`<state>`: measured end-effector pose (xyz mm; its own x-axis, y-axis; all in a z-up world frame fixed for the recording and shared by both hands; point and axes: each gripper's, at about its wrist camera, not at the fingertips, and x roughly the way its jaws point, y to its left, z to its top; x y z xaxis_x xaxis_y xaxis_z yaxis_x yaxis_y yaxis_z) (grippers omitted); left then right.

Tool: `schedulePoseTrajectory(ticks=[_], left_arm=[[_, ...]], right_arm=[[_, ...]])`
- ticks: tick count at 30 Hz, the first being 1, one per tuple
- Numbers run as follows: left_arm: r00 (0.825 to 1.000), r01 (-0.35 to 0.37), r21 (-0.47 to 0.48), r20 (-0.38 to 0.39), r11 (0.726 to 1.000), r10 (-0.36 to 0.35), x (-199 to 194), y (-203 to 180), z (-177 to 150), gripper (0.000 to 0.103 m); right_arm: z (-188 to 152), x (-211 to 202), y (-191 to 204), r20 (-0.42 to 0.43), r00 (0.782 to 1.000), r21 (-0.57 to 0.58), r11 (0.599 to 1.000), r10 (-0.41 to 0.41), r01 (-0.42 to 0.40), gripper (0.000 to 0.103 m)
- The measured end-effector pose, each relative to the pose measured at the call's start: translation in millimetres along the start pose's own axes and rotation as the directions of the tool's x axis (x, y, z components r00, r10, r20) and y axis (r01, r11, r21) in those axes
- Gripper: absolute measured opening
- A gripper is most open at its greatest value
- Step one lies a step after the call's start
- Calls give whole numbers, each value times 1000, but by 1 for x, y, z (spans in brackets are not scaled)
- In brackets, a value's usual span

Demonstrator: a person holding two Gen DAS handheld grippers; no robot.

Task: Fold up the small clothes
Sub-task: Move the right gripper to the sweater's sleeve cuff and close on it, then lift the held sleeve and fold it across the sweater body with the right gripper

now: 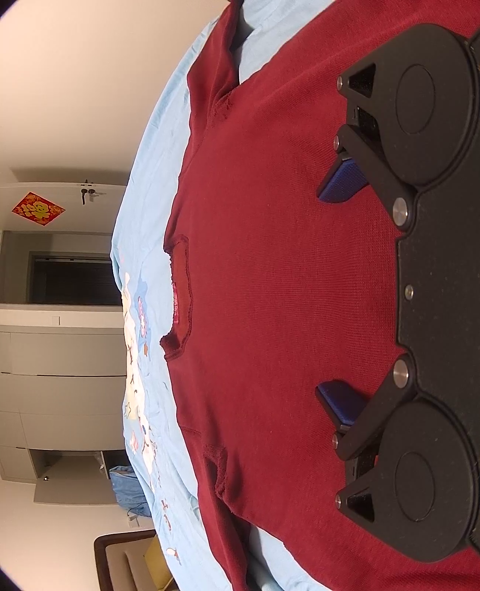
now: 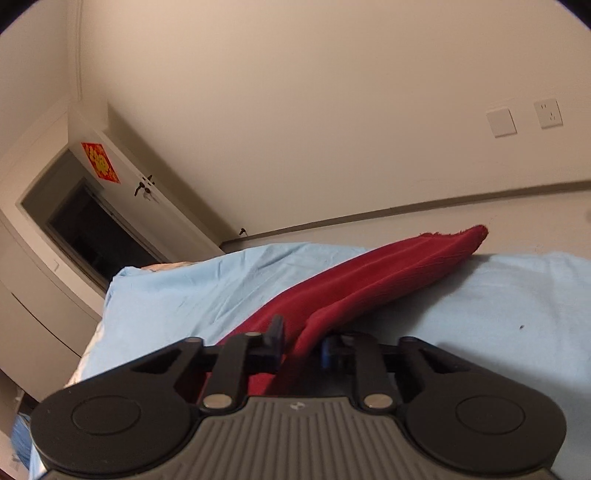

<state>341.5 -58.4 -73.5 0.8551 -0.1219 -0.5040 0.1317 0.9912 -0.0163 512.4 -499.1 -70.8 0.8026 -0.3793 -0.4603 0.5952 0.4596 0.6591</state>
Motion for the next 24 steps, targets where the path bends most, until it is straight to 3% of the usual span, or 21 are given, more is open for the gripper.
schedulePoseTrajectory(ticks=[6, 10, 15, 19, 24], left_arm=[[999, 24, -83, 28, 996, -22, -15, 24, 28, 102], [999, -26, -123, 36, 992, 31, -28, 45, 49, 102], [994, -87, -171, 48, 982, 96, -44, 70, 57, 102], [988, -122, -199, 69, 972, 138, -57, 88, 56, 102], [983, -136, -256, 84, 957, 163, -69, 108, 50, 102]], right_arm=[[-1, -10, 42, 57, 998, -215, 976, 40, -27, 8], [-8, -22, 95, 104, 988, -422, 905, 117, -63, 8], [-48, -42, 176, 79, 962, -677, 723, 261, -140, 8], [-99, -65, 235, 19, 930, -820, 538, 368, -196, 8], [-182, -111, 286, -81, 871, -925, 289, 485, -247, 8]])
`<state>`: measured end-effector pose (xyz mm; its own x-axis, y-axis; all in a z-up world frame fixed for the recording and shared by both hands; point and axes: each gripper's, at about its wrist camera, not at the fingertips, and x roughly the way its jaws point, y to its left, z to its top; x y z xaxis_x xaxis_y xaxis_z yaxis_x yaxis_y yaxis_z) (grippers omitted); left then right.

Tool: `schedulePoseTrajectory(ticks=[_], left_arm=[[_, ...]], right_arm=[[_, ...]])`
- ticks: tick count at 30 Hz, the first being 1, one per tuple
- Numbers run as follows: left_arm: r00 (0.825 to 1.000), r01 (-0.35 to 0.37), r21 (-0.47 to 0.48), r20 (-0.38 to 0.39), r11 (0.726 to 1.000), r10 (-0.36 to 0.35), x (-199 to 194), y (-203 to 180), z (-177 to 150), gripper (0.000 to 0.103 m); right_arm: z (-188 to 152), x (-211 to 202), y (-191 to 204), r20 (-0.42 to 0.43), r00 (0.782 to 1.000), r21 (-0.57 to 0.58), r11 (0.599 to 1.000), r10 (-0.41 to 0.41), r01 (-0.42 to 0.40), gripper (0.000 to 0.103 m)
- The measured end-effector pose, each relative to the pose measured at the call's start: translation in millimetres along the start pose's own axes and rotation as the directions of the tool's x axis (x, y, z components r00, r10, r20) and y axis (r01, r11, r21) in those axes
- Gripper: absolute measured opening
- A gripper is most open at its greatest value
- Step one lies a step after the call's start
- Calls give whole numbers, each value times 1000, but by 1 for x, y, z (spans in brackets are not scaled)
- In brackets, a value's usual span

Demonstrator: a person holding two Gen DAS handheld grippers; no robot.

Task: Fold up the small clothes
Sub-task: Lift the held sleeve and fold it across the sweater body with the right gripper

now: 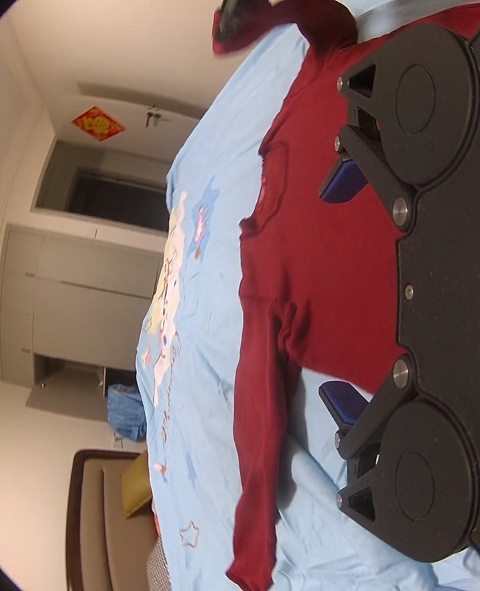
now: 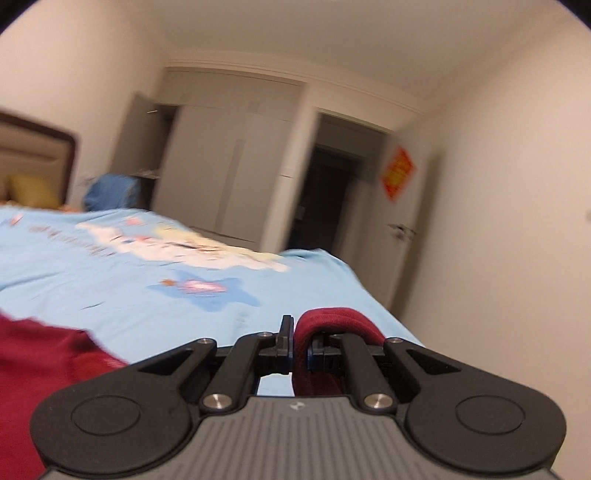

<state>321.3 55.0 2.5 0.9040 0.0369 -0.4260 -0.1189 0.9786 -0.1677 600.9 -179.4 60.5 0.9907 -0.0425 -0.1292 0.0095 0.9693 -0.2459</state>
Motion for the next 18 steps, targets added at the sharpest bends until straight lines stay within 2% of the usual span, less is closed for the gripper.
schedulePoseTrajectory(ticks=[3, 5, 6, 9, 11, 12, 15, 17, 18], left_arm=[[1000, -11, -16, 3, 1000, 11, -4, 11, -2, 102], [1000, -22, -18, 4, 1000, 23, -6, 18, -4, 102], [1000, -29, -19, 4, 999, 29, -7, 21, -4, 102], [999, -51, -21, 2, 998, 51, -10, 33, -6, 102], [998, -64, -26, 3, 998, 65, -13, 40, -8, 102], [998, -70, -29, 4, 997, 70, -14, 44, -8, 102], [996, -86, -44, 2, 995, 86, -15, 52, -10, 102], [996, -88, -59, -3, 994, 88, -16, 55, -12, 102], [996, -87, -66, -6, 994, 87, -16, 56, -12, 102]], right_arm=[[3, -16, 67, 21, 995, -161, 983, 96, -92, 7], [0, -28, 112, 1, 985, -290, 943, 170, -162, 7], [-4, -32, 133, -21, 980, -368, 910, 196, -189, 7], [-26, -32, 189, -114, 963, -606, 751, 244, -262, 7], [-40, -33, 211, -157, 957, -701, 655, 243, -281, 7], [-47, -30, 216, -173, 954, -728, 621, 243, -290, 8], [-56, -37, 223, -191, 949, -754, 582, 252, -306, 10], [-54, -35, 222, -212, 940, -739, 586, 266, -332, 23], [-50, -35, 219, -230, 932, -710, 606, 281, -358, 33]])
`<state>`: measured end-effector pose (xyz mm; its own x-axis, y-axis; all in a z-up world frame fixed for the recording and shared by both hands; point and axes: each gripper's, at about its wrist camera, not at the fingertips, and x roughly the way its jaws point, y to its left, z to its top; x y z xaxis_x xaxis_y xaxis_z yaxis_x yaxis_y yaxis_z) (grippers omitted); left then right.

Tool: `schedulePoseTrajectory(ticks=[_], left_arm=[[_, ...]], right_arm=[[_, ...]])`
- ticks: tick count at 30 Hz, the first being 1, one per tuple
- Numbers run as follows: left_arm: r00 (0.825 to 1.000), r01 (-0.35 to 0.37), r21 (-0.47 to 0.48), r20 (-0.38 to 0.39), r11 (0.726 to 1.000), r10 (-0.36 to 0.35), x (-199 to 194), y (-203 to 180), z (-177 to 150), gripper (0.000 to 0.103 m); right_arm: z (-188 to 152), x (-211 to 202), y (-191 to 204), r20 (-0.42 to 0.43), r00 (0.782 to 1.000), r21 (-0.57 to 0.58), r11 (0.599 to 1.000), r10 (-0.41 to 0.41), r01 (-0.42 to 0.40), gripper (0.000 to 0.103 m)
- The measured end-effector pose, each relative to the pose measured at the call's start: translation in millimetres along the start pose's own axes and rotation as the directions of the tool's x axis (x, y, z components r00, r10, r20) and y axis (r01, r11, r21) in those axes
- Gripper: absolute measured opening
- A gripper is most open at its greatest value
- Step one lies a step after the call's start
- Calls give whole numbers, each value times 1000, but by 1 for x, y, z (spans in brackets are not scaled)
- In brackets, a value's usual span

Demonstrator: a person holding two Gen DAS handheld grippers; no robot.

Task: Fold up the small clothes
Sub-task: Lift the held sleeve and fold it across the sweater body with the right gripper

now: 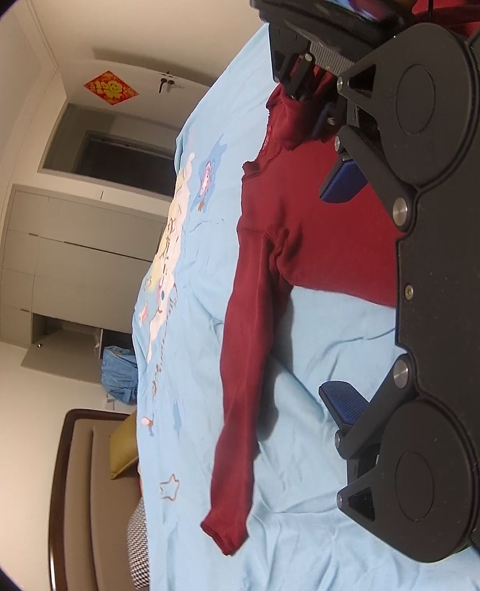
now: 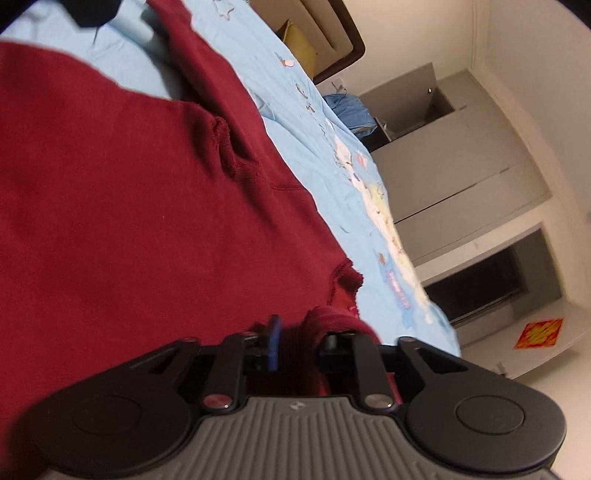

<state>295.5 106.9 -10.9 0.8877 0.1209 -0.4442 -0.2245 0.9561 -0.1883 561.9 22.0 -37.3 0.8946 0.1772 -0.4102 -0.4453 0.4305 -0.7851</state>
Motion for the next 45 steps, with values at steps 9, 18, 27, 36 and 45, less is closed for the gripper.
schedulePoseTrajectory(ticks=[9, 18, 27, 36, 45], left_arm=[[1000, -1, -14, -19, 1000, 1, -3, 6, -9, 102], [999, -21, -52, -31, 998, 19, -9, 22, -12, 102], [998, -38, -61, -56, 997, 35, -17, 33, -17, 102], [996, -72, -36, -52, 997, 70, -24, 33, -12, 102], [999, -22, 38, -34, 999, 23, -1, 4, 0, 102]], right_arm=[[-21, -44, -48, 126, 941, 589, 740, 313, -325, 71], [-74, -42, -78, 233, 922, 935, 190, 309, -300, 73], [-65, -23, -92, 123, 984, 954, 258, 127, -152, 20], [9, -46, -41, 275, 935, 642, 680, 226, -353, 34], [-57, -80, -78, 235, 959, 710, 646, 158, -281, 79]])
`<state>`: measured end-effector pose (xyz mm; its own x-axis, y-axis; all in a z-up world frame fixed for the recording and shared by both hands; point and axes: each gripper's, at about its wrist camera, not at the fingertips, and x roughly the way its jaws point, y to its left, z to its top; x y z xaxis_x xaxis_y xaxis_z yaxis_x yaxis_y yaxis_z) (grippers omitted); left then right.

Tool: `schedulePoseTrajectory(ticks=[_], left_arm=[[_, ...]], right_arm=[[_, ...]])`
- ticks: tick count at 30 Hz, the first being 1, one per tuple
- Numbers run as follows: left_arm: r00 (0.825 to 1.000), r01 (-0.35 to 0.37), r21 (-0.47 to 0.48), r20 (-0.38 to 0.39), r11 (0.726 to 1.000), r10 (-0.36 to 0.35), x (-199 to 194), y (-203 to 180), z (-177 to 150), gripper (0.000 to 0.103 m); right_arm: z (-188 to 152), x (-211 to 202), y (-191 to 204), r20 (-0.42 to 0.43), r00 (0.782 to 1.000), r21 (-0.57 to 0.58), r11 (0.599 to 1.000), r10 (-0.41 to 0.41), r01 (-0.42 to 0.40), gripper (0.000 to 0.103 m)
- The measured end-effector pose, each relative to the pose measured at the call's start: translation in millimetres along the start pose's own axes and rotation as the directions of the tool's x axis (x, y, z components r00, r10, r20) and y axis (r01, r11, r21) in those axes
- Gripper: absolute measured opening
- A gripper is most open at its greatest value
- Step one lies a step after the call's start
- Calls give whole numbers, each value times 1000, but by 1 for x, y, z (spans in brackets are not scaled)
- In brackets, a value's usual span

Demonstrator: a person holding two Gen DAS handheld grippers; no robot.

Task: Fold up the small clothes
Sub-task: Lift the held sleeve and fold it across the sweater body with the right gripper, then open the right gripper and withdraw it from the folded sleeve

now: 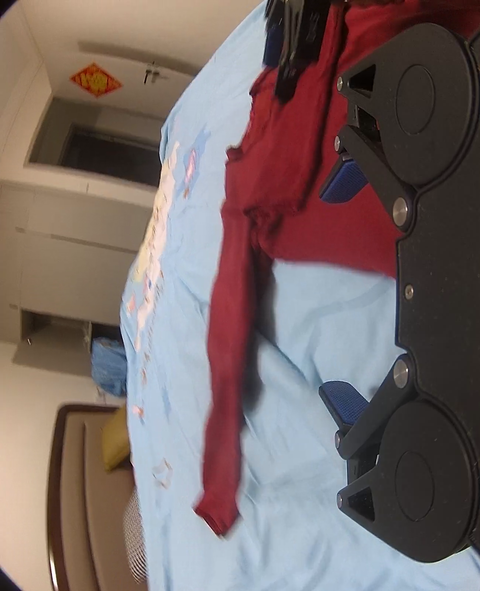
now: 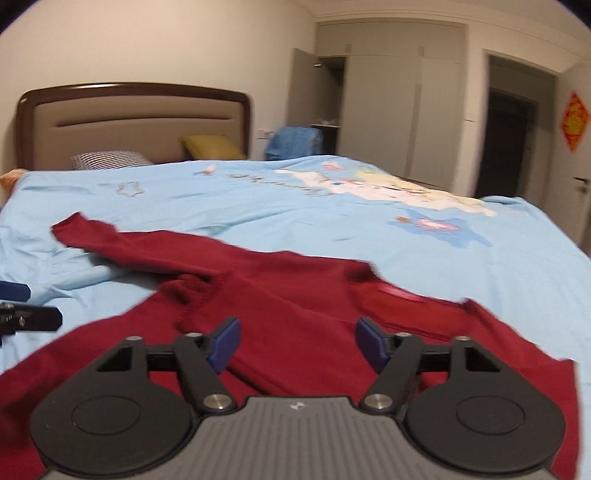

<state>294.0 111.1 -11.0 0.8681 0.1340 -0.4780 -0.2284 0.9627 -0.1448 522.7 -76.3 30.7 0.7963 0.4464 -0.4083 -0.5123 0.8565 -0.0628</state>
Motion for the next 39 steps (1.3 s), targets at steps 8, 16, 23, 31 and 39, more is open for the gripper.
schedulePoseTrajectory(ticks=[8, 16, 23, 31, 39], left_arm=[[997, 66, 23, 27, 998, -67, 71, -50, 20, 102], [998, 40, 25, -59, 999, -39, 114, -60, 4, 102], [996, 36, 30, -86, 999, -33, 123, -60, -1, 103], [996, 36, 31, -79, 999, -34, 121, -59, -4, 103], [996, 39, 25, -78, 999, -37, 122, -59, -3, 103]], right_arm=[[-33, -34, -118, -89, 938, 224, 911, -334, 346, 84], [-74, -27, -200, -183, 929, 479, 796, -321, 370, 49], [-81, -32, -193, -134, 930, 509, 782, -342, 360, 9], [-83, -40, -188, -149, 923, 513, 770, -355, 379, 15], [-93, -88, -148, -129, 913, 271, 872, -386, 407, 47]])
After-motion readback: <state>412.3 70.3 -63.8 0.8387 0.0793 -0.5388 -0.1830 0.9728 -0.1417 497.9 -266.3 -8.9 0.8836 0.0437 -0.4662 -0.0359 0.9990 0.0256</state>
